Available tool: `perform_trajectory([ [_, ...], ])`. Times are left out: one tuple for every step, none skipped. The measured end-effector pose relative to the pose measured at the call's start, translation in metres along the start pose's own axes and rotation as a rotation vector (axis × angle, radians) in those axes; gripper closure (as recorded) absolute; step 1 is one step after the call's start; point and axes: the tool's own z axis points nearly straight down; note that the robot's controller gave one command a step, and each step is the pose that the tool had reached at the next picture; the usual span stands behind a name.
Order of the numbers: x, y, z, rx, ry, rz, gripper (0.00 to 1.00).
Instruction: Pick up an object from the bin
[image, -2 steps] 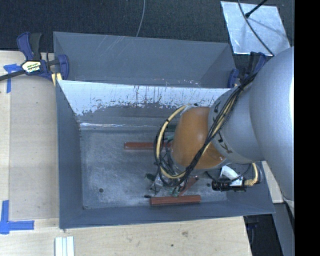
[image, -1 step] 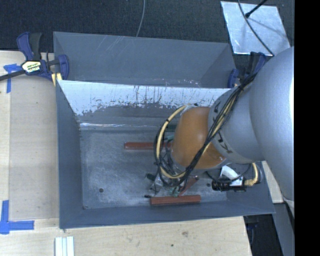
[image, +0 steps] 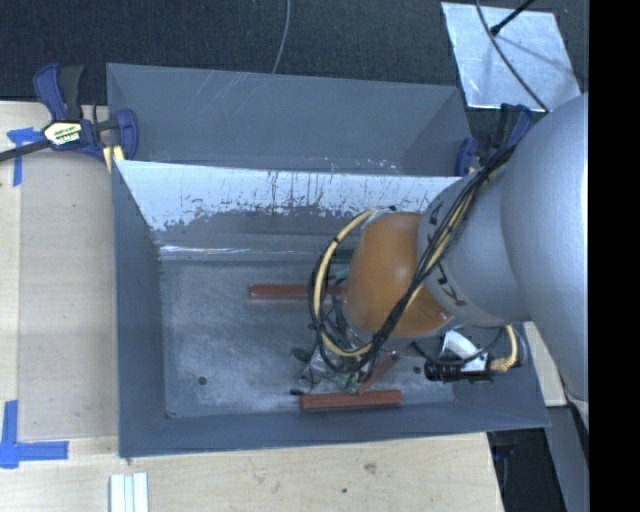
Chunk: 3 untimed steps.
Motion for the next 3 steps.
perform_trajectory([
  [0.000,0.000,-0.008,0.001,0.001,0.000,1.00],
  [-0.001,0.000,-0.014,-0.001,-0.001,0.000,1.00],
  [0.001,-0.001,-0.026,0.005,0.007,0.000,1.00],
])
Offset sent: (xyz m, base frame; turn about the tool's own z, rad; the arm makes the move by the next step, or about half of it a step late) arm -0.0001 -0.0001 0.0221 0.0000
